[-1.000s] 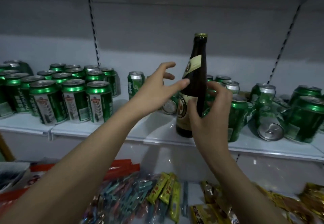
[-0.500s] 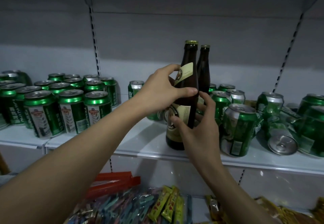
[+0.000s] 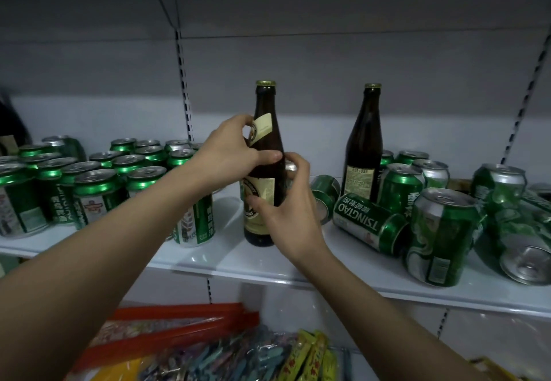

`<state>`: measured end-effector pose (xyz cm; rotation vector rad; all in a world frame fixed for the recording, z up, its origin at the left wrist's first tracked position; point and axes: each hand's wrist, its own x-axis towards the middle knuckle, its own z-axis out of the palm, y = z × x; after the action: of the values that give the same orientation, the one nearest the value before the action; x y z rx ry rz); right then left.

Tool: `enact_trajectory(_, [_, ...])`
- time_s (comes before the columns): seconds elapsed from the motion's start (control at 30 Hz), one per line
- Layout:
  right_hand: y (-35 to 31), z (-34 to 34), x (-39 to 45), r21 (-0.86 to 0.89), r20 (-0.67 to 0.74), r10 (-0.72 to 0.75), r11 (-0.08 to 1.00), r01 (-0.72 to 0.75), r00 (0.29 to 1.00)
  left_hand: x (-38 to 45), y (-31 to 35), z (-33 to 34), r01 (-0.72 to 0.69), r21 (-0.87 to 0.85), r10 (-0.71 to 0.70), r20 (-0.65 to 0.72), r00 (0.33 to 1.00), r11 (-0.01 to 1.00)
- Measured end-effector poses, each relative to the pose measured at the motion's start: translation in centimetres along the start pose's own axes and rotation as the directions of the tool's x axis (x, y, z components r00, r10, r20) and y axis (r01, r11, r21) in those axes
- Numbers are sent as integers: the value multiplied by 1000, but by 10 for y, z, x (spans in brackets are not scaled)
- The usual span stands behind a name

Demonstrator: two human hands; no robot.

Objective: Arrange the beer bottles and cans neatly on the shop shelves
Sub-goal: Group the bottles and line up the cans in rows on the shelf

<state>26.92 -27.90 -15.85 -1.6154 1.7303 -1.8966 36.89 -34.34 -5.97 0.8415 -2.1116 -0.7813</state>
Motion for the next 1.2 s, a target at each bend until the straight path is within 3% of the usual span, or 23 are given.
enact_trajectory(0.23, [7, 25, 21, -32, 102, -22, 999, 25, 995, 18, -8, -10, 121, 50, -120, -26, 992, 991])
enact_trajectory(0.47, [8, 10, 29, -58, 234, 54, 997, -41, 971, 15, -15, -9, 109, 98, -105, -45, 993, 989])
enact_trajectory(0.57, [-8, -15, 35, -113, 147, 23, 994, -6, 989, 7, -12, -1, -39, 285, 116, -259, 959, 958])
enact_trajectory(0.63, [-18, -34, 47, -192, 39, -8, 981, 15, 999, -9, -4, 9, -198, 383, 358, -409, 840, 902])
enact_trajectory(0.7, [-23, -54, 64, -297, -30, -27, 955, 17, 999, -23, 1, 27, -337, 373, 481, -419, 770, 865])
enact_trajectory(0.8, [-21, -80, 91, -484, 59, 58, 875, -22, 997, -39, -5, 65, -386, 273, 452, -245, 858, 881])
enact_trajectory(0.93, [-8, -92, 115, -698, 274, 245, 716, 17, 930, -36, -34, 108, -219, 208, 238, -69, 969, 953])
enact_trajectory(1.07, [5, -86, 124, -847, 428, 359, 479, 229, 830, -27, -46, 128, -104, 128, 113, -63, 992, 986])
enact_trajectory(1.2, [6, -77, 123, -859, 513, 499, 293, 421, 699, -24, -50, 137, -100, 105, 108, -74, 991, 989])
